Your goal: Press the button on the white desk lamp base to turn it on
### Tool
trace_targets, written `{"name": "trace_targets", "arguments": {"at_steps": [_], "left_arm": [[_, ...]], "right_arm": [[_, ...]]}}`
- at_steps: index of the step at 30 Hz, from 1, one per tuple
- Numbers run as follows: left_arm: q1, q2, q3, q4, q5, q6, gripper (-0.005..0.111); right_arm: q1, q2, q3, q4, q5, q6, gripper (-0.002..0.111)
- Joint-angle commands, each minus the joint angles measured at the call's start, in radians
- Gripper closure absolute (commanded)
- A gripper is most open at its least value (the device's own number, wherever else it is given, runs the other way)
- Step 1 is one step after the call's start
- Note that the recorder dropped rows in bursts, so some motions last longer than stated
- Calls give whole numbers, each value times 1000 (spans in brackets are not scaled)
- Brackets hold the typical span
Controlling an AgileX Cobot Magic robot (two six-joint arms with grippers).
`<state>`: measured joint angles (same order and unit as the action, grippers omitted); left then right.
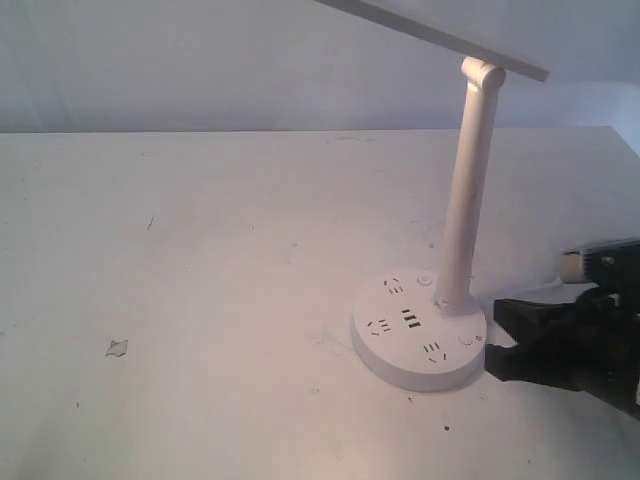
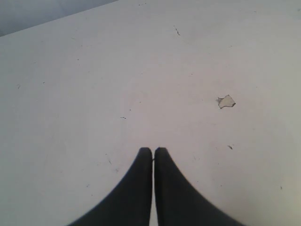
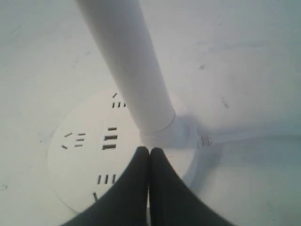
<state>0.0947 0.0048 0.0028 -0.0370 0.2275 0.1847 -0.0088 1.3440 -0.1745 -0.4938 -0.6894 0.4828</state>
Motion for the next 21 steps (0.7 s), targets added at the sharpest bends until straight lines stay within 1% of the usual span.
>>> {"name": "trace_targets", "arguments": {"at_steps": [1,5,8,12,21], "left_arm": [[2,-5,-3,-5,-2,-1,106],[2,-5,-3,-5,-2,-1,106],[2,-5,-3,-5,-2,-1,106],[2,-5,-3,-5,-2,-1,106],[2,-5,-3,-5,-2,-1,106]], "right_arm": [[2,-209,111,138,-8,-102,108],[2,-413,174,226,-8,-165,108],[2,-579,174,230,68,-173,108],[2,-760,174,230,51,-171,108],[2,-1024,174,260,8,-176,108]]}}
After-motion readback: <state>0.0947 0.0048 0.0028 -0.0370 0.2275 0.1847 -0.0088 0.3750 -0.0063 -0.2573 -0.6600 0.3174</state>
